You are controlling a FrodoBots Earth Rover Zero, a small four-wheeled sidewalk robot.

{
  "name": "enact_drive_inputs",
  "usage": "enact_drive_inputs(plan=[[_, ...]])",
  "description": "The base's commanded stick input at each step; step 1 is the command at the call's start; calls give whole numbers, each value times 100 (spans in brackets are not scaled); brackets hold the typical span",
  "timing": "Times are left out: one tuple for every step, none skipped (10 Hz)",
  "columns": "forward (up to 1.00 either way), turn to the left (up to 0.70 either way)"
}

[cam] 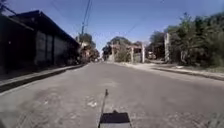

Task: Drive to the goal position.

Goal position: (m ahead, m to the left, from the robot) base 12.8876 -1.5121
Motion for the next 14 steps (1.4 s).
enact_drive_inputs(plan=[[100, 12], [100, 36], [100, 39], [100, 39], [100, 33], [100, 12], [100, 0], [100, 0], [100, 0], [100, 0], [100, 0], [100, 0], [100, 0], [100, 0]])
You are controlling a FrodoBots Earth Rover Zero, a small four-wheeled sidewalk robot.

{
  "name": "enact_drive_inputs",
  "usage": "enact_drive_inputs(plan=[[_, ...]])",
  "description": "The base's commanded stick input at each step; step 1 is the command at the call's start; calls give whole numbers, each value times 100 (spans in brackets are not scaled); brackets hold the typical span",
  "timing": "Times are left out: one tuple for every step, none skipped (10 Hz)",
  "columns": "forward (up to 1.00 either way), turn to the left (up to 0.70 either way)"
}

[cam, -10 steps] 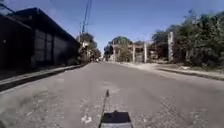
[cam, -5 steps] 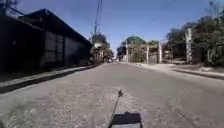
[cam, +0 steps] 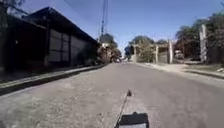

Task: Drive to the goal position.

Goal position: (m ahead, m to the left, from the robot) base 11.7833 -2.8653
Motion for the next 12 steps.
enact_drive_inputs(plan=[[100, 0], [100, 0], [100, 0], [100, 0], [100, 0], [100, 0], [100, 0], [100, 0], [100, 0], [100, 0], [100, 0], [100, 0]])
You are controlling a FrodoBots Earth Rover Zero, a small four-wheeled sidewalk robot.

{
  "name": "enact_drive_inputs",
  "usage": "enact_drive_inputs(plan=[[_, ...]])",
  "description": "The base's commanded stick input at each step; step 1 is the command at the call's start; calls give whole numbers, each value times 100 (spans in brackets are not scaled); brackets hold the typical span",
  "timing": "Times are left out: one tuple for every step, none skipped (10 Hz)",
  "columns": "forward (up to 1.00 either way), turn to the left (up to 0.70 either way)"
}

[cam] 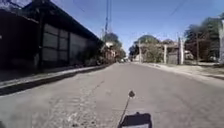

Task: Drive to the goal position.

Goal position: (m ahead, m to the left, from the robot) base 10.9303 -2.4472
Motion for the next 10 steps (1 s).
enact_drive_inputs(plan=[[100, 0], [100, 0], [100, 0], [100, 0], [100, 0], [100, 0], [100, 0], [100, 0], [100, -5], [100, -25]])
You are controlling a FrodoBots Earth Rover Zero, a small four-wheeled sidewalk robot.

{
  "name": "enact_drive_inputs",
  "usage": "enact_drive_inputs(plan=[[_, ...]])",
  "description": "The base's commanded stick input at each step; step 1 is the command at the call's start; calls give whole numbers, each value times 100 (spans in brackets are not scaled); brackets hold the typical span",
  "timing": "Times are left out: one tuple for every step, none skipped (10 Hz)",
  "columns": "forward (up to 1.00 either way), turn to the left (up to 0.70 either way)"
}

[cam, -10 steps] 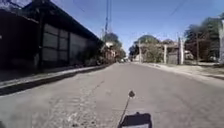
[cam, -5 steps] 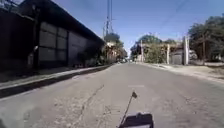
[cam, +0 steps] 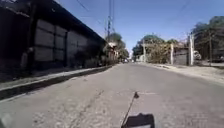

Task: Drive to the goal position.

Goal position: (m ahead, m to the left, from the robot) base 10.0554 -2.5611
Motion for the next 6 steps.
enact_drive_inputs(plan=[[100, -39], [100, -25], [100, -11], [100, -7], [100, -6], [100, -6]])
